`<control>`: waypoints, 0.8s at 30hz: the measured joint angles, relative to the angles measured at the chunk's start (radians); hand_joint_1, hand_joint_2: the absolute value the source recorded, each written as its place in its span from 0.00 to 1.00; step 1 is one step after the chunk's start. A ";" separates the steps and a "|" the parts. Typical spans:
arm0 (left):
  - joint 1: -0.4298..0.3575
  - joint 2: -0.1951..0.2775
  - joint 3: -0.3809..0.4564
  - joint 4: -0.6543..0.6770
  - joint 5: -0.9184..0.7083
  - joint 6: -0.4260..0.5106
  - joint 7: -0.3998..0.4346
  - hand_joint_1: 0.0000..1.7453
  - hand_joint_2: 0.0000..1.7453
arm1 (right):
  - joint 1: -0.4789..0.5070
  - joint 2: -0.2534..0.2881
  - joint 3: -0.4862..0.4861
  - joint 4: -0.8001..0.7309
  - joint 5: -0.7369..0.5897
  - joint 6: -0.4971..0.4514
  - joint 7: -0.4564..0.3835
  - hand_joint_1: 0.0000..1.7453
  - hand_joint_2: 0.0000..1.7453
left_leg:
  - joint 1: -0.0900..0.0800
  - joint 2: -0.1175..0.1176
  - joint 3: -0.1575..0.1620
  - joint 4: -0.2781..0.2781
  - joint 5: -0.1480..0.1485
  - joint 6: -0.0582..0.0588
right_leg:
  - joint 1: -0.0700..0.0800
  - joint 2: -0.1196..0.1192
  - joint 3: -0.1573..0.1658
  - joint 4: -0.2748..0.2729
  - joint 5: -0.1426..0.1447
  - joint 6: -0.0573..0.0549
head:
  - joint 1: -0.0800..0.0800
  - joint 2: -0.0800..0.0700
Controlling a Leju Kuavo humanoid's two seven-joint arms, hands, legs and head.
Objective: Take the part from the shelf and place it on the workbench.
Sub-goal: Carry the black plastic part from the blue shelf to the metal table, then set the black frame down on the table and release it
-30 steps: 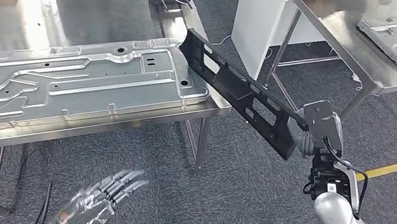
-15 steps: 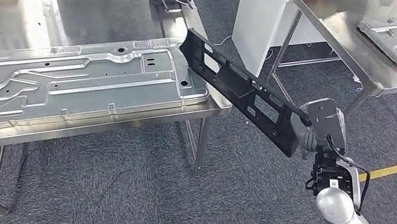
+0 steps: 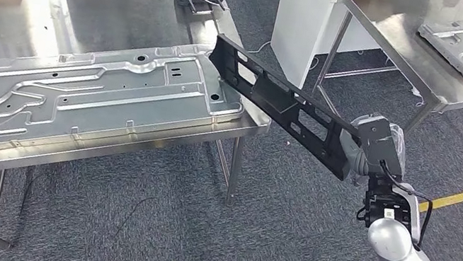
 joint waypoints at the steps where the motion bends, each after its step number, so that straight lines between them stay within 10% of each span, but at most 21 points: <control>1: 0.001 0.000 0.000 0.002 -0.001 -0.003 0.000 0.00 1.00 | -0.002 0.000 -0.001 0.000 0.012 0.000 0.004 1.00 1.00 | 0.000 0.000 0.000 0.000 0.000 0.000 | 0.000 0.000 0.000 0.000 0.000 0.000 | 0.000 0.000; 24: -0.066 -0.002 0.012 0.035 -0.070 -0.098 0.000 0.00 1.00 | 0.006 0.136 0.014 -0.061 0.109 -0.015 -0.116 1.00 1.00 | 0.000 -0.001 0.000 0.000 0.000 0.000 | 0.000 -0.001 0.000 0.000 0.000 0.000 | 0.000 0.000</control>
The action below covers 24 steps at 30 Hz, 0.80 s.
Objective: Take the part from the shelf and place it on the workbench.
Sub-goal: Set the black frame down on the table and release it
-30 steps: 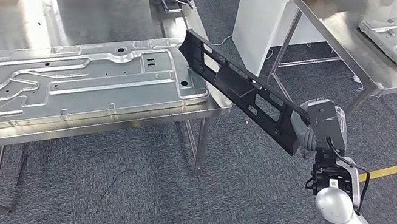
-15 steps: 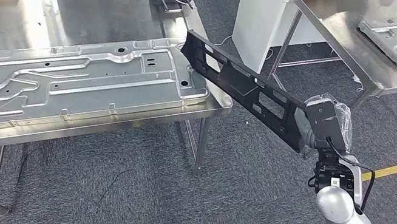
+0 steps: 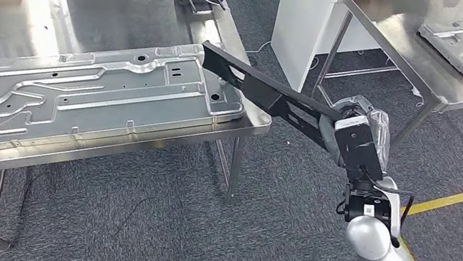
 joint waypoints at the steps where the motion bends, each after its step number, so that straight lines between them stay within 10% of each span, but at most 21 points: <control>1: -0.001 0.000 0.000 0.000 -0.001 0.000 0.000 0.00 1.00 | 0.000 0.010 0.003 -0.001 0.002 -0.001 -0.002 1.00 1.00 | 0.000 0.000 0.000 0.000 0.000 0.000 | 0.000 0.000 0.000 0.000 0.000 0.000 | 0.000 0.000; 13: -0.010 0.002 -0.004 0.001 0.002 0.016 0.000 0.00 1.00 | -0.002 0.089 0.041 0.003 0.044 -0.010 -0.036 1.00 1.00 | 0.000 0.000 -0.001 0.000 0.000 0.000 | 0.000 0.000 -0.001 0.000 0.000 0.000 | 0.000 0.000; 24: -0.018 0.017 -0.026 0.006 0.031 0.036 0.000 0.00 1.00 | -0.053 0.077 0.058 0.001 0.120 0.049 0.119 1.00 1.00 | 0.000 0.000 -0.001 0.000 0.000 0.000 | -0.001 0.000 -0.001 0.000 0.000 0.000 | 0.000 0.000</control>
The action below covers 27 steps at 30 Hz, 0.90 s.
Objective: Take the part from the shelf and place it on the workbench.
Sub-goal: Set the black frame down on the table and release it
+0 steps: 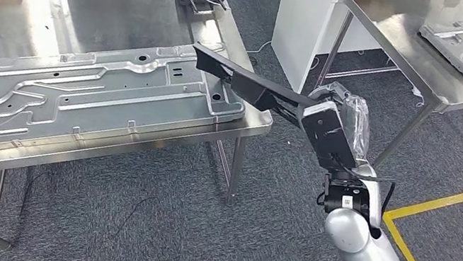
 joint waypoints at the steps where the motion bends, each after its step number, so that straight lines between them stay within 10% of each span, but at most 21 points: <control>1: 0.001 0.000 0.000 0.000 0.003 0.000 0.000 0.00 1.00 | -0.001 -0.011 -0.003 -0.002 -0.002 0.002 0.011 1.00 1.00 | 0.000 0.000 0.000 0.000 0.000 0.000 | 0.000 0.000 0.000 0.000 0.000 0.000 | 0.000 0.000; 13: 0.002 0.001 0.010 0.008 -0.001 -0.012 0.000 0.00 1.00 | 0.021 -0.156 -0.070 -0.023 -0.041 -0.006 0.073 1.00 1.00 | 0.000 0.000 0.000 0.000 0.000 0.000 | -0.002 0.000 0.000 0.000 0.000 0.000 | 0.000 0.000; 27: -0.015 -0.014 0.046 0.014 -0.027 -0.043 0.000 0.00 1.00 | 0.040 -0.205 -0.102 -0.028 -0.055 -0.009 0.085 1.00 1.00 | 0.000 0.000 0.000 0.000 0.000 0.000 | -0.002 0.000 0.001 0.000 0.000 0.000 | 0.000 0.000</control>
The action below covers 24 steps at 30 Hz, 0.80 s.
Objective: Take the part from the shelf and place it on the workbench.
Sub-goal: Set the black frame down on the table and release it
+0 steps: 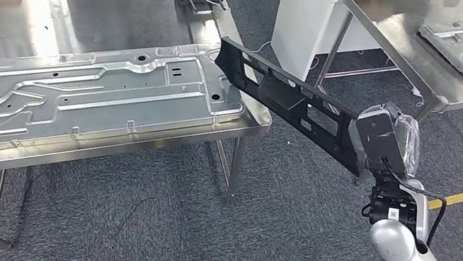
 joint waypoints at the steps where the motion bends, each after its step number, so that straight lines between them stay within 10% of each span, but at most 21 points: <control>1: 0.000 -0.002 0.002 0.001 -0.001 -0.001 0.000 0.00 1.00 | 0.000 0.000 0.000 0.000 -0.001 0.002 0.001 1.00 1.00 | 0.000 0.000 0.000 0.000 0.000 0.000 | 0.000 0.000 0.000 0.000 0.000 0.000 | 0.000 0.000; 24: -0.056 -0.019 0.020 0.020 -0.008 -0.012 0.000 0.00 1.00 | 0.011 0.140 0.063 0.066 -0.018 -0.019 -0.165 1.00 1.00 | 0.000 0.000 0.000 0.000 0.000 0.000 | 0.003 0.000 0.001 0.000 0.000 0.000 | 0.000 0.000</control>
